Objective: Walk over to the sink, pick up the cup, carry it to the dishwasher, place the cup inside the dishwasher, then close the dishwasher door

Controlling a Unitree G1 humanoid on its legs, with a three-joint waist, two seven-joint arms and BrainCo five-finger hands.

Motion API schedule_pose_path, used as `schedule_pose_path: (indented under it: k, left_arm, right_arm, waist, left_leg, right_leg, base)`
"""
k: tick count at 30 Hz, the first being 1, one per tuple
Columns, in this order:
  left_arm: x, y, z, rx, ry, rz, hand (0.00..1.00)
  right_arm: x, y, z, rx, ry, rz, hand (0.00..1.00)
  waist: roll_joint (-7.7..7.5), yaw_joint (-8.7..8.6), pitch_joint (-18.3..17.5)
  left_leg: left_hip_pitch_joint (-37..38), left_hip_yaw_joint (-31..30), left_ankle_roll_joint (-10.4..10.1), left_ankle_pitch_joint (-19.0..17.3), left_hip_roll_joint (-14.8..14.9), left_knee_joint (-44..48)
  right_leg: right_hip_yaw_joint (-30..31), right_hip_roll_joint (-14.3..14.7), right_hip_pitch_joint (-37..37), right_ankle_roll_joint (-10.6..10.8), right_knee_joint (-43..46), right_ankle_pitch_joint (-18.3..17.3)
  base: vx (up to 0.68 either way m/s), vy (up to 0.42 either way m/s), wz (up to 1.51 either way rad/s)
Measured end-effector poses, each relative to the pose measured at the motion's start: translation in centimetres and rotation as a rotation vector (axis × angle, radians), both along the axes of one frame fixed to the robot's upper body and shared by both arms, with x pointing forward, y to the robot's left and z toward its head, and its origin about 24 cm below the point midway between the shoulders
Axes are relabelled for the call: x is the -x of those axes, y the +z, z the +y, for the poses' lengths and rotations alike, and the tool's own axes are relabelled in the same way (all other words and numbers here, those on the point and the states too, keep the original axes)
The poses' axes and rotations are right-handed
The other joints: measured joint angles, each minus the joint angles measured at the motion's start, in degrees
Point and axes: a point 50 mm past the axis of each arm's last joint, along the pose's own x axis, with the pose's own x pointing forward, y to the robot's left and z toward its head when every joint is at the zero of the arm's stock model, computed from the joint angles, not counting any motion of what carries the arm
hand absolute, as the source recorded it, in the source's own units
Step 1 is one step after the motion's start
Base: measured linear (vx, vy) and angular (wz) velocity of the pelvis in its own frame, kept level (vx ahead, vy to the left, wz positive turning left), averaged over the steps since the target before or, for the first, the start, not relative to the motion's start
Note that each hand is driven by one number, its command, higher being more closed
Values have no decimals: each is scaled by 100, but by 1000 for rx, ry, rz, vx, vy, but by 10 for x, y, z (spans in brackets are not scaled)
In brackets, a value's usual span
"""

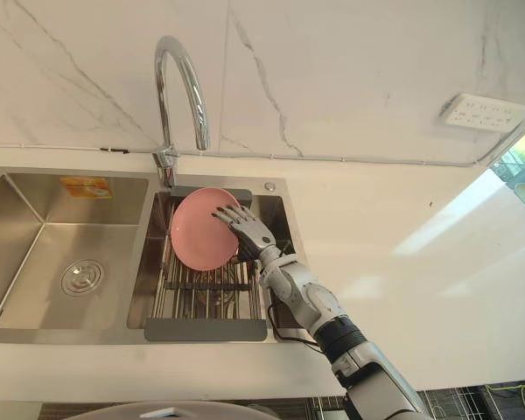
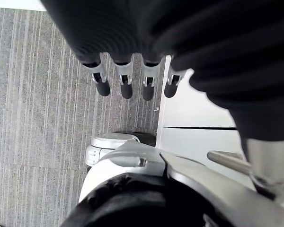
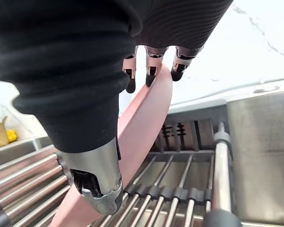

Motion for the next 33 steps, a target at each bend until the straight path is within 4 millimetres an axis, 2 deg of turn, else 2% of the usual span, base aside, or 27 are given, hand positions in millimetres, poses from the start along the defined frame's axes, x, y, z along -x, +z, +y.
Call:
schedule_pose_path:
  k: [26, 30, 33]
  left_arm:
    - [0, 0, 0, -1, 0, -7, 0]
    - [0, 0, 0, -2, 0, -7, 0]
    - [0, 0, -1, -4, 5, -10, 0]
  right_arm:
    - [-1, 7, -7, -188, -10, 39, 100]
    - [-2, 12, -5, -234, -23, 21, 100]
    - [0, 27, -10, -309, -59, -65, 100]
  waist:
    - [3, 2, 1]
    - [8, -12, 5]
    - [30, -18, 18]
  left_leg:
    - [-7, -26, 40, 36, -4, 0]
    - [-8, -30, 42, 43, -6, 0]
    - [-10, -32, 43, 50, -7, 0]
  right_leg:
    - [-18, 2, 1, 1, 0, -1]
    - [-20, 2, 0, 2, 2, -1]
    - [-20, 2, 0, 21, 4, -14]
  base:
    - [0, 0, 0]
    - [0, 0, 0]
    - [0, 0, 0]
